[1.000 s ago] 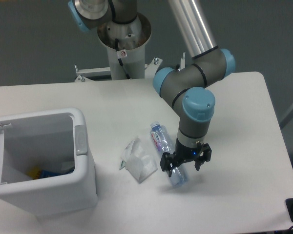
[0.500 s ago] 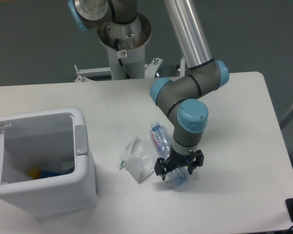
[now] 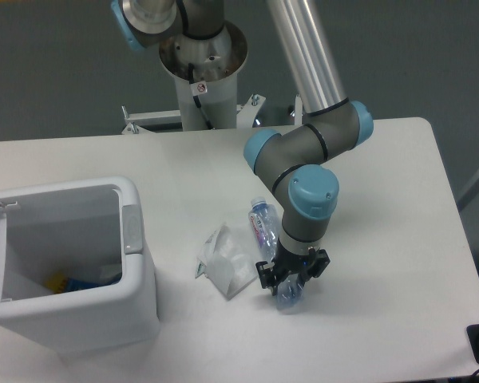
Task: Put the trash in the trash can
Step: 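Lower the gripper over the bottle's end and close on it, then lift the bottle and carry it over the white trash bin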
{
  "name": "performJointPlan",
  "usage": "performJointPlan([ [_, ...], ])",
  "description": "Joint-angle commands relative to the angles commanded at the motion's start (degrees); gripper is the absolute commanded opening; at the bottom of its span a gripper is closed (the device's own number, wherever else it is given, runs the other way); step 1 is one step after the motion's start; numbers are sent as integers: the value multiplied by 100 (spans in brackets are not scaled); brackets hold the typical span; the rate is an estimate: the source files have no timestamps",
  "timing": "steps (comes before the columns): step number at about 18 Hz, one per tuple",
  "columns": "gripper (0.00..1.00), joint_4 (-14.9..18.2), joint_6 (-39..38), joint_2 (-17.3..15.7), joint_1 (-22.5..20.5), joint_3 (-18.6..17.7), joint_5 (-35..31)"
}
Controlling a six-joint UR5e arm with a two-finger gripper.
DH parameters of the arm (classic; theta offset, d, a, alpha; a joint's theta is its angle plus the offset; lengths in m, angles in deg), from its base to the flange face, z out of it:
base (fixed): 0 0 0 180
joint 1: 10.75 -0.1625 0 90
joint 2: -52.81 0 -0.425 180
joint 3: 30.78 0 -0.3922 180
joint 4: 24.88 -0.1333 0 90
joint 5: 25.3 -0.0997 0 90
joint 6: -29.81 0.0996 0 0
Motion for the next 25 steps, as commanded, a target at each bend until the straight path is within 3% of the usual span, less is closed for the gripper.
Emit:
performJointPlan([
  [3,57,0,0,-114,-9,17,9],
  [7,58,-17,-52,-667,-96,201,210],
  [10,58,-18,-612,-817,-219,1025,1534],
  [13,58,-35,-1430,-809,-124,1931,1775],
  [17,58,-44,-1696,-1002,272,2644,1811],
  [20,58,-421,-1696,-1248,640,2654,1811],
  [25,58,-518,-1635,-1415,1186,2610,1811],
])
